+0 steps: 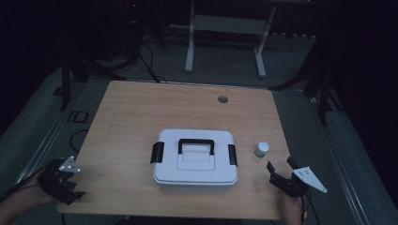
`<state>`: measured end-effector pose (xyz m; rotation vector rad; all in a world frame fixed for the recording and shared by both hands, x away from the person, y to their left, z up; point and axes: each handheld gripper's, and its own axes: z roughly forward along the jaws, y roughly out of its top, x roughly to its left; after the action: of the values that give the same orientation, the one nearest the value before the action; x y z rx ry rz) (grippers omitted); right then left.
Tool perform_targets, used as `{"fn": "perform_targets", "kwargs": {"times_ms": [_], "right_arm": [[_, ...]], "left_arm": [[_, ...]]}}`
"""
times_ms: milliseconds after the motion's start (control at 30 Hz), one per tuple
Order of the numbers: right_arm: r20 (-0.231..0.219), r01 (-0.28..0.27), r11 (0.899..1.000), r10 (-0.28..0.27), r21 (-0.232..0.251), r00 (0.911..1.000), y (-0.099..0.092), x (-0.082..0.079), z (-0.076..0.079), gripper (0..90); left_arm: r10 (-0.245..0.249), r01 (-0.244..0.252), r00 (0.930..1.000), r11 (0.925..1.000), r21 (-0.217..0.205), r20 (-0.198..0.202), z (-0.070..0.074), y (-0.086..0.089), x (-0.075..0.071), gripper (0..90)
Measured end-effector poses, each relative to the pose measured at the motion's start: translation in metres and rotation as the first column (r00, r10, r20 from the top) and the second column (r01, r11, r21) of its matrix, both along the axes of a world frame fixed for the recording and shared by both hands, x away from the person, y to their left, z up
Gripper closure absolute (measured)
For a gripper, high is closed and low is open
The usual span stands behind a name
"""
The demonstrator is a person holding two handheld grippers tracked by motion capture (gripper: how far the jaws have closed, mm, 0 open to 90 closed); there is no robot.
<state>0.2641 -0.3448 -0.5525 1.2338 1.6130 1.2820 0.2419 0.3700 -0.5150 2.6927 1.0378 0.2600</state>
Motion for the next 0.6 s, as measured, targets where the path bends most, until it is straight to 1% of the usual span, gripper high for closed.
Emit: {"fn": "perform_targets", "kwargs": {"times_ms": [33, 67, 100, 133, 200, 233, 267, 300, 333, 367, 400, 433, 467, 500, 533, 567, 600], "right_arm": [[-0.001, 0.0, 1.0, 0.0, -0.001, 1.0, 0.0, 0.0, 0.0, 13.9], [-0.001, 0.0, 1.0, 0.0, -0.001, 1.0, 0.0, 0.0, 0.0, 13.9], [-0.001, -0.002, 1.0, 0.002, -0.003, 1.0, 0.0, 0.0, 0.0, 13.8], [-0.001, -0.002, 1.0, 0.002, -0.003, 1.0, 0.0, 0.0, 0.0, 13.8], [-0.001, -0.002, 1.0, 0.002, 0.001, 1.0, 0.0, 0.0, 0.0, 13.9], [-0.001, -0.002, 1.0, 0.002, 0.001, 1.0, 0.0, 0.0, 0.0, 13.9], [-0.001, -0.002, 1.0, 0.002, 0.001, 1.0, 0.0, 0.0, 0.0, 13.9], [-0.001, -0.003, 1.0, 0.003, 0.001, 1.0, 0.0, 0.0, 0.0, 13.8], [-0.001, -0.003, 1.0, 0.003, 0.001, 1.0, 0.0, 0.0, 0.0, 13.8], [-0.001, -0.004, 1.0, 0.004, 0.002, 1.0, 0.0, 0.0, 0.0, 13.8], [-0.001, -0.004, 1.0, 0.004, 0.003, 1.0, 0.0, 0.0, 0.0, 13.9], [-0.001, -0.004, 1.0, 0.004, 0.003, 1.0, 0.0, 0.0, 0.0, 13.9], [-0.001, -0.004, 1.0, 0.004, 0.003, 1.0, 0.0, 0.0, 0.0, 13.8], [-0.001, -0.004, 1.0, 0.004, 0.003, 1.0, 0.0, 0.0, 0.0, 13.8], [-0.003, -0.004, 1.0, 0.004, 0.003, 1.0, 0.0, 0.0, 0.0, 13.8], [-0.004, -0.005, 1.0, 0.005, 0.001, 1.0, 0.0, 0.0, 0.0, 13.8], [-0.004, -0.005, 1.0, 0.005, 0.001, 1.0, 0.0, 0.0, 0.0, 13.8]], "left_arm": [[-0.003, 0.003, 0.9999, 0.9997, 0.026, -0.01, 0.001, -0.002, 0.001, 0.6], [-0.003, 0.003, 0.9999, 0.9997, 0.026, -0.01, 0.001, -0.002, 0.001, 0.6], [-0.021, 0.026, 0.9982, 0.9967, 0.077, -0.056, 0.004, -0.006, 0.005, 0.6], [-0.021, 0.026, 0.9982, 0.9967, 0.077, -0.056, 0.004, -0.006, 0.005, 0.6], [-0.034, 0.044, 0.9954, 0.993, 0.11, -0.089, 0.008, -0.009, 0.007, 0.6], [-0.037, 0.048, 0.9949, 0.9912, 0.123, -0.094, 0.009, -0.01, 0.008, 0.6], [-0.044, 0.062, 0.9909, 0.9881, 0.141, -0.128, 0.012, -0.012, 0.01, 0.6], [-0.046, 0.068, 0.9899, 0.9847, 0.161, -0.134, 0.012, -0.014, 0.011, 0.6], [-0.046, 0.068, 0.9899, 0.9847, 0.161, -0.134, 0.012, -0.014, 0.011, 0.6], [-0.047, 0.077, 0.986, 0.9794, 0.187, -0.16, 0.014, -0.016, 0.012, 0.6], [-0.055, 0.089, 0.9852, 0.974, 0.208, -0.162, 0.016, -0.018, 0.013, 0.6], [-0.055, 0.089, 0.9852, 0.974, 0.208, -0.162, 0.016, -0.018, 0.013, 0.6], [-0.055, 0.096, 0.9821, 0.9684, 0.23, -0.18, 0.019, -0.021, 0.015, 0.6], [-0.059, 0.103, 0.9802, 0.9675, 0.231, -0.189, 0.022, -0.023, 0.015, 0.6], [-0.056, 0.102, 0.9773, 0.9697, 0.222, -0.204, 0.024, -0.025, 0.017, 0.6], [-0.06, 0.105, 0.978, 0.9683, 0.226, -0.2, 0.026, -0.027, 0.018, 0.6], [-0.065, 0.109, 0.9784, 0.9685, 0.224, -0.196, 0.029, -0.03, 0.019, 0.6]]}}
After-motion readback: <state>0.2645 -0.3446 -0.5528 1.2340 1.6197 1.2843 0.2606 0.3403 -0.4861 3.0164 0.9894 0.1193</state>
